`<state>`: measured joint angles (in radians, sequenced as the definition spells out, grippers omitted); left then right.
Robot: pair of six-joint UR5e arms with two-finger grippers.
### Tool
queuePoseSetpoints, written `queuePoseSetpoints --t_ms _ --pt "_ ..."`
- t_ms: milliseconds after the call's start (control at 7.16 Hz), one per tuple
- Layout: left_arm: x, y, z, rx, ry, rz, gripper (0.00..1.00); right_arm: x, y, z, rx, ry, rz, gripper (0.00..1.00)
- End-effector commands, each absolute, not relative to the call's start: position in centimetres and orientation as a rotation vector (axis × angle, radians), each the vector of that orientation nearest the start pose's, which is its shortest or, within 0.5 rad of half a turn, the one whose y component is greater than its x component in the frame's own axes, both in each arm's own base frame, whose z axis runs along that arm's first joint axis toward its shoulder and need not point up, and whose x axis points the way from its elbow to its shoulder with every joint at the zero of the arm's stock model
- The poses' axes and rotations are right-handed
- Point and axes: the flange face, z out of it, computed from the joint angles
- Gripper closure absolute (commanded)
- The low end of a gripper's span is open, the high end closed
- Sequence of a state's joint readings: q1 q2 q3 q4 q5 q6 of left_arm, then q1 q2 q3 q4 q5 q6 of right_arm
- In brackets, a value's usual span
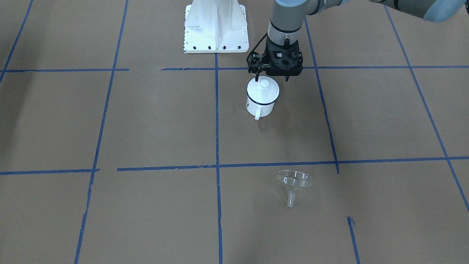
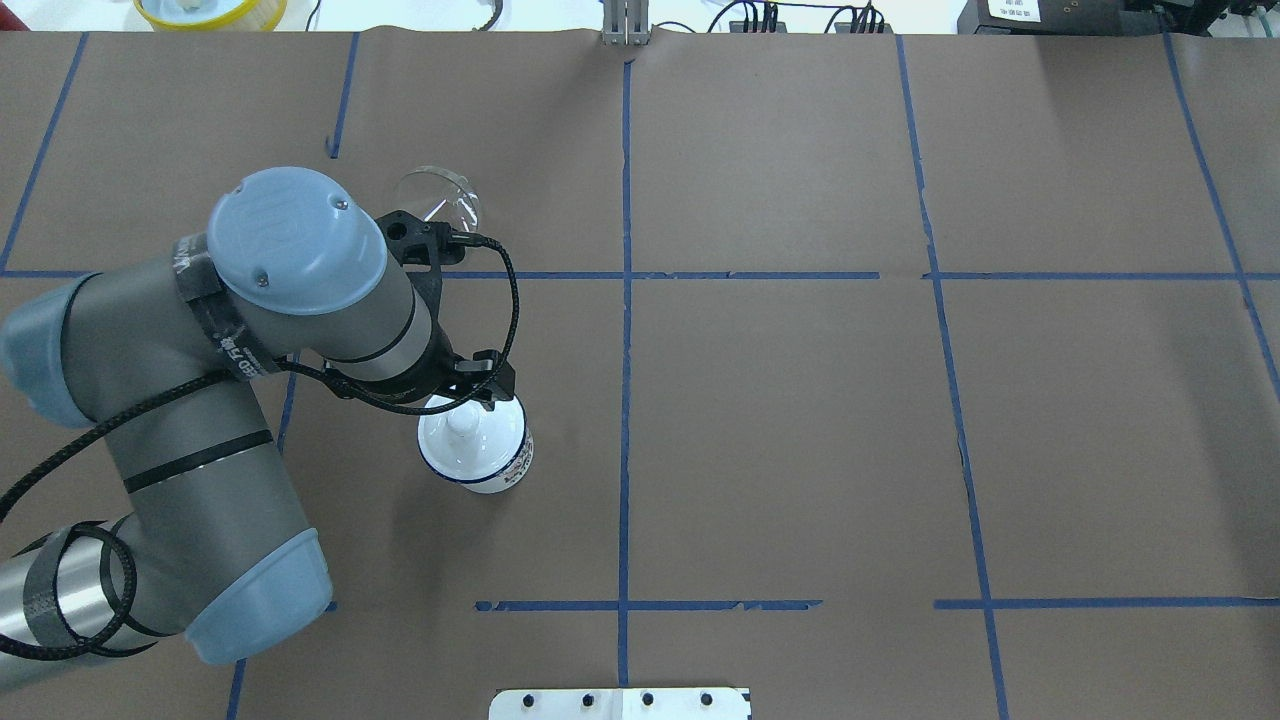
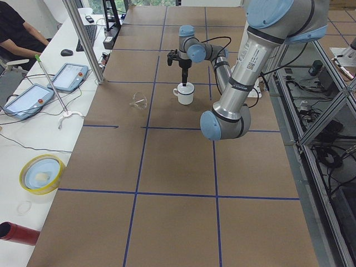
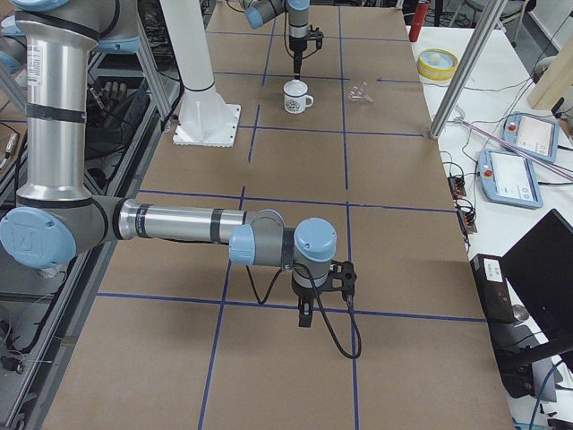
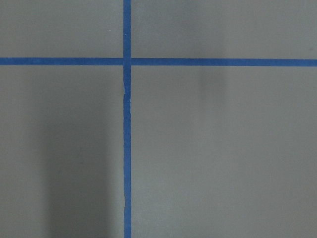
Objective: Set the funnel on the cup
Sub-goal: 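Move the left gripper over the white mug and grasp its lid knob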
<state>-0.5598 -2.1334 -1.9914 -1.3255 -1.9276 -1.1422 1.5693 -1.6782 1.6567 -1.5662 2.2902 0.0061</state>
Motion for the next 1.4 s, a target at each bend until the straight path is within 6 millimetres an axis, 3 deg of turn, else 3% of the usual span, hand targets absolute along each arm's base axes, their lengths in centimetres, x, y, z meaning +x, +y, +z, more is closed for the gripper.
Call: queuePoseSetpoints --t_ms 0,419,1118,1257 --pt "45.2 -39.5 20.4 0.041 0.811 -0.005 0.03 6.7 -44.5 67.0 -0.019 -0.719 0.01 0.0" --pt "46.8 -37.7 20.8 0.015 0.807 0.016 0.1 6.7 -44.5 67.0 -0.019 -0.719 0.01 0.0" --pt "46.5 -37.7 20.8 0.02 0.807 0.016 0.45 6.7 -44.5 67.0 -0.019 -0.719 0.01 0.0" --pt "46.4 -37.7 20.7 0.022 0.81 0.017 0.59 6.7 -44.5 67.0 -0.019 -0.719 0.01 0.0"
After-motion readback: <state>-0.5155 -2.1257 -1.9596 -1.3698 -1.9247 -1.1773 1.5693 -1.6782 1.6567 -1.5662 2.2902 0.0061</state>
